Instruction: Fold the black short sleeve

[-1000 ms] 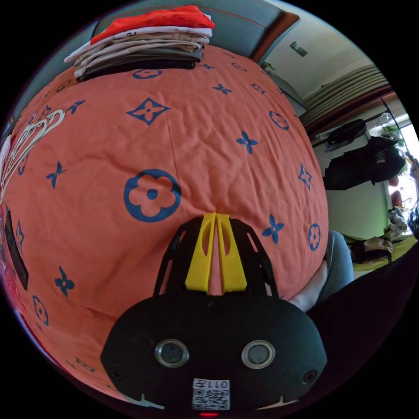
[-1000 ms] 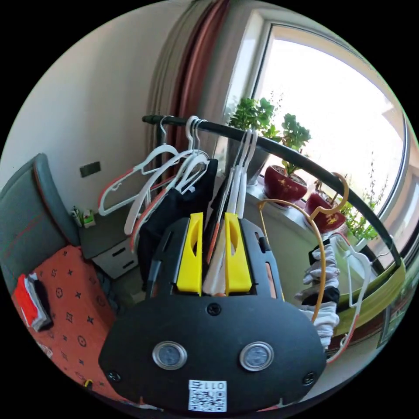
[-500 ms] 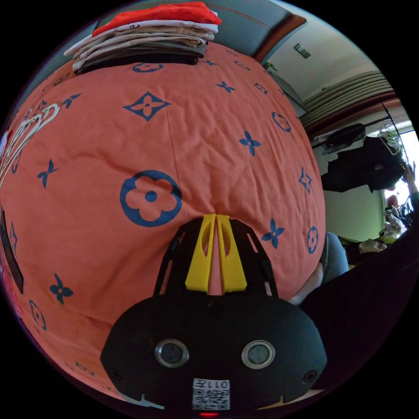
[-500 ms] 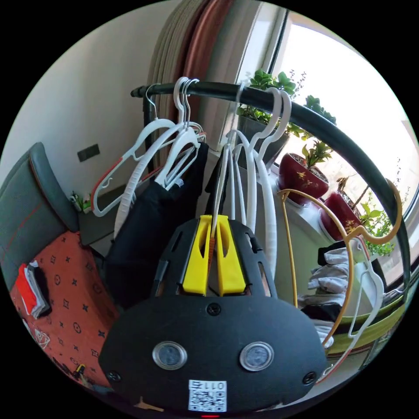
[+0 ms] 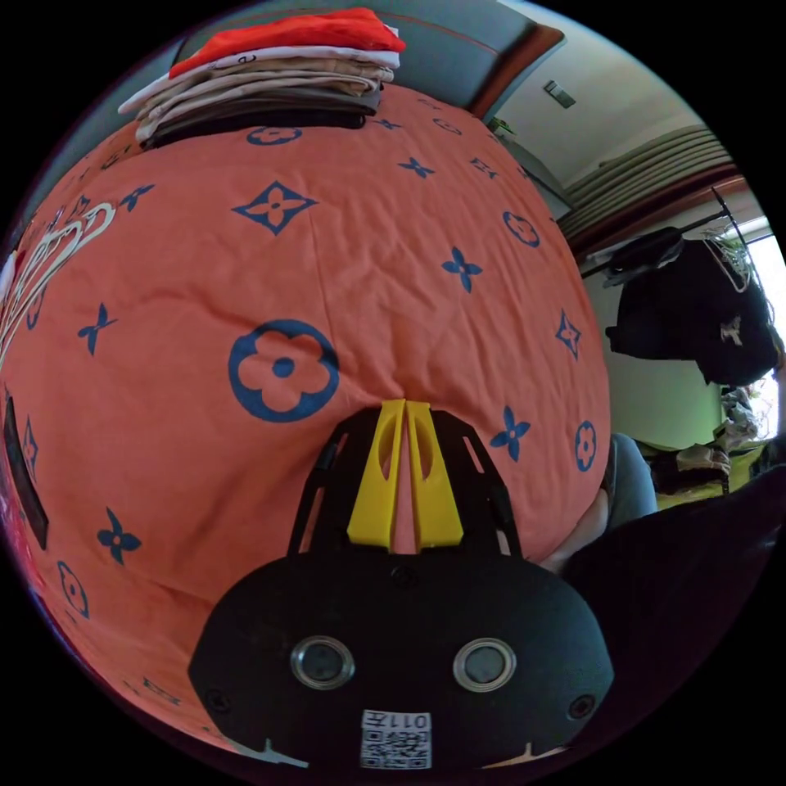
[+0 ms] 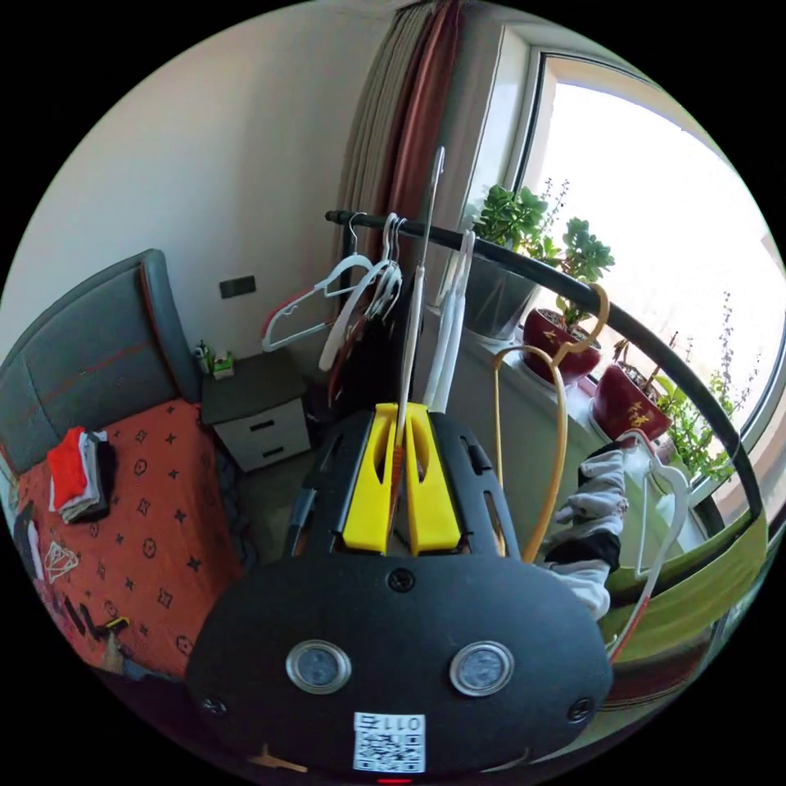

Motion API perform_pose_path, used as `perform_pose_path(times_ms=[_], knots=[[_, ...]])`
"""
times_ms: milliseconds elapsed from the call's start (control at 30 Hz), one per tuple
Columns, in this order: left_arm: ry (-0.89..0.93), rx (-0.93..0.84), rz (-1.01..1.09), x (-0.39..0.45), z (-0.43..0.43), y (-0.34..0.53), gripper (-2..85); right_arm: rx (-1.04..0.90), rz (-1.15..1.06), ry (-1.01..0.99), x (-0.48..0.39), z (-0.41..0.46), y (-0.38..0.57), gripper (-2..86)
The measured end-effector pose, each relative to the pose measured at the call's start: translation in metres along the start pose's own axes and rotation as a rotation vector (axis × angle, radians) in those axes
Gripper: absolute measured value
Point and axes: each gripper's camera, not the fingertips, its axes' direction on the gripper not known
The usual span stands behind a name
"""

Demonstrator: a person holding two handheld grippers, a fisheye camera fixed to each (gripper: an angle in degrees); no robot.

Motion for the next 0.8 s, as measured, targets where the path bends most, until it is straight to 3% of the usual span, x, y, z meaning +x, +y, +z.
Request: perform_pose_path(times_ms=[133, 400, 600, 800], knots=[[0.023, 0.023, 0.009, 0.021, -0.017, 0.015, -0.1, -0.044, -0.072, -0.133, -0.028, -0.066, 0.059, 2.7], [0.129, 0.229, 0.209, 0.096, -0.091, 0.064, 0.0, -0.146, -0.388, -0.248, -0.153, -0.177, 0.115, 2.6], [0.175, 0.381, 0.247, 0.125, -0.157, 0.121, 0.3, -0.076, -0.623, -0.482, -0.274, -0.256, 0.139, 2.6], [0.104, 0.601, 0.320, 0.155, -0.253, 0.174, 2.8, 0.114, -0.913, -0.636, -0.466, -0.302, 0.158, 2.7]])
